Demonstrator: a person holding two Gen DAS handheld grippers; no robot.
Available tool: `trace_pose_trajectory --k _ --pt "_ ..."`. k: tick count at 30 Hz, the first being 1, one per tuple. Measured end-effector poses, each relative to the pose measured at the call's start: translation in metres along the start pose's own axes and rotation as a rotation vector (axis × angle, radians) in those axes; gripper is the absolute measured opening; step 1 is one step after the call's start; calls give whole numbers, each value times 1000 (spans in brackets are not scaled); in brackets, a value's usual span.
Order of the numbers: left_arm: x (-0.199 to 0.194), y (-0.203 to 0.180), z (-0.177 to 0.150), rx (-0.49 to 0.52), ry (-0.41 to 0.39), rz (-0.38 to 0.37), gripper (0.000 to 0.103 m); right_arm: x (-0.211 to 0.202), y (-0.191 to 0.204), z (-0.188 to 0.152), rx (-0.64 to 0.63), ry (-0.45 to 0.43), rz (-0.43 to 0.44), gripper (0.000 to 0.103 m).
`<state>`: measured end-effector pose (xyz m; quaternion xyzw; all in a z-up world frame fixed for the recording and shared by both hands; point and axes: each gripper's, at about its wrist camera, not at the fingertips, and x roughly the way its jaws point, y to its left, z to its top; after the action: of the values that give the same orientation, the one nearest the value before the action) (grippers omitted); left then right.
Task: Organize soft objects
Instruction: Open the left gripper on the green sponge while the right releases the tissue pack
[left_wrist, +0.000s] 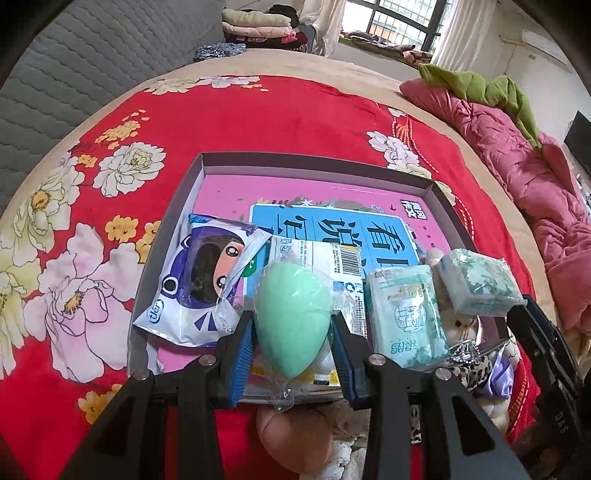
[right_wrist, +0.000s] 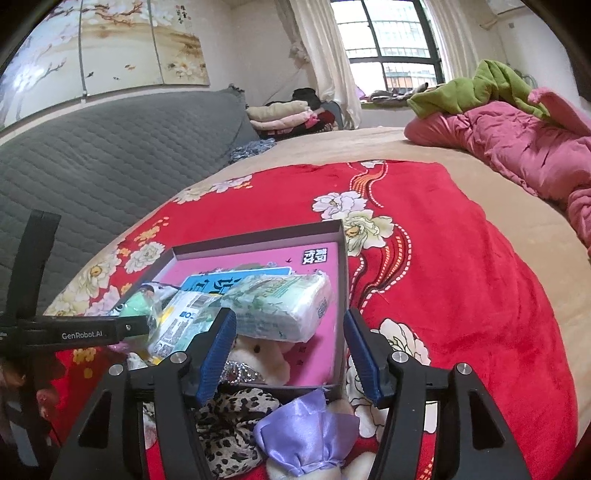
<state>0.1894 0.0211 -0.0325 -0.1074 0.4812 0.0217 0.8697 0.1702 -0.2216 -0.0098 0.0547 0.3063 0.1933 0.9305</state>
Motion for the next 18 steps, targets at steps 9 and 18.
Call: trace_pose_trajectory --k 9,18 --pt "-3 3 -2 -17 1 -21 40 0 1 -2 -14 1 -5 63" --pt "-9 9 -2 -40 -23 -39 57 -2 2 -2 -24 -3 -8 63"
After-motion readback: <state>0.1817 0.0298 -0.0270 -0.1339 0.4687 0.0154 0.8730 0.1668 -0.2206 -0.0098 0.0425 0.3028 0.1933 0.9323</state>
